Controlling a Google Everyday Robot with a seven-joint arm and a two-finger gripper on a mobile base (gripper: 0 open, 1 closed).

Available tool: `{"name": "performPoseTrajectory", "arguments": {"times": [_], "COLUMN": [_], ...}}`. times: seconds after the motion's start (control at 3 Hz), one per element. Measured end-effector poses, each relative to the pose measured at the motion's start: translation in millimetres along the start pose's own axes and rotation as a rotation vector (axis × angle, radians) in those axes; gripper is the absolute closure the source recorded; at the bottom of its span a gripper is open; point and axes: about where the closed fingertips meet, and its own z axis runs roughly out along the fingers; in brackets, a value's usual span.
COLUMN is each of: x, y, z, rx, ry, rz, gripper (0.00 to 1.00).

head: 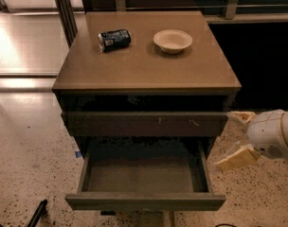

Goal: Close middle drawer

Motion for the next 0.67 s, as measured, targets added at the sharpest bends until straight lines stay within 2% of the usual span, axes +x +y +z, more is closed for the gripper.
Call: {"name": "performPoseTrajectory", "arguments": {"times": [0.67], "x": [-0.9], "y": [-0.5], "z": [-0.8], "rx": [0.002], "ry": [0.003], "rz": [-0.005], "gripper": [0.65]}}
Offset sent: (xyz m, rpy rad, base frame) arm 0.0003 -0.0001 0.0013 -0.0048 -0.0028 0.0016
